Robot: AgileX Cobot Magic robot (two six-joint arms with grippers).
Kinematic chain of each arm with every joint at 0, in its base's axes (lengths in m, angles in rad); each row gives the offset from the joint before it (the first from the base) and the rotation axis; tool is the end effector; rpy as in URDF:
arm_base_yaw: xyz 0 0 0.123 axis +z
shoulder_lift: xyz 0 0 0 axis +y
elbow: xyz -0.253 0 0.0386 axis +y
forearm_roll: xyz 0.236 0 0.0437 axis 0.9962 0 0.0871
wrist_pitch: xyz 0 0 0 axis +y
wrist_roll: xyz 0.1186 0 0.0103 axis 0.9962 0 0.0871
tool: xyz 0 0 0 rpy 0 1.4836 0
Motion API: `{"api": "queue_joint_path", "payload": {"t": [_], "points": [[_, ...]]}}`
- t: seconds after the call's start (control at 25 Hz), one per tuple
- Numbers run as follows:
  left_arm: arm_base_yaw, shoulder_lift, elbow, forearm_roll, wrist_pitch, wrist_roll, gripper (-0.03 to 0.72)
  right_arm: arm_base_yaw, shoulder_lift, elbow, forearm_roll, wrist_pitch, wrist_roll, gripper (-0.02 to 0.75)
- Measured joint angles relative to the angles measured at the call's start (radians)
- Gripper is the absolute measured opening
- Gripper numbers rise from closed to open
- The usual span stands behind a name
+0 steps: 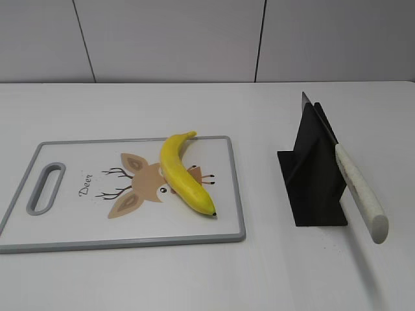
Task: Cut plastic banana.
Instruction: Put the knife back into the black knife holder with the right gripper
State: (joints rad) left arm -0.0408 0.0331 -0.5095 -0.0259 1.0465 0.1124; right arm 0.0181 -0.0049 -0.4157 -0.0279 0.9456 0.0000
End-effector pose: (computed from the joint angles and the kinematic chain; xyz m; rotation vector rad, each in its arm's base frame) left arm 0.0433 -0.0044 0.2617 0.1577 2.0474 0.0134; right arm 0.0522 -0.0017 0.2461 -0.0201 2.0083 -0.0216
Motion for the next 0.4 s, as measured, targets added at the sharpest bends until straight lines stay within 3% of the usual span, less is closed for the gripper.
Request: {"api": "queue_joint_path", "payload": {"t": [0.4], "points": [[0.000, 0.000, 0.000, 0.000, 0.000, 0.000, 0.427, 0.000, 0.000, 0.000, 0.001, 0.000, 0.000, 0.553]]}}
